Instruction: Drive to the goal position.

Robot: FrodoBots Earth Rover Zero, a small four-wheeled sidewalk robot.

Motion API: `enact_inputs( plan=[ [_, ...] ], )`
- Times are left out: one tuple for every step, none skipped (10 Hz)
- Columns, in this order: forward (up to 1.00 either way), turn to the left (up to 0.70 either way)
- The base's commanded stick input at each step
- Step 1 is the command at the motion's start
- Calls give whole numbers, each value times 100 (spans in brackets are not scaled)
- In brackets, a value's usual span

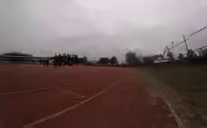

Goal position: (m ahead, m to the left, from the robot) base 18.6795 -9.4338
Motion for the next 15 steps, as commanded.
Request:
enact_inputs(
  plan=[
    [0, 64],
    [0, 55],
    [0, 46],
    [0, 38],
    [0, 29],
    [0, 20],
    [0, 12],
    [0, 3],
    [0, 0],
    [0, 0],
    [0, 0],
    [0, 0],
    [0, 0],
    [0, 0],
    [67, 0]
  ],
)
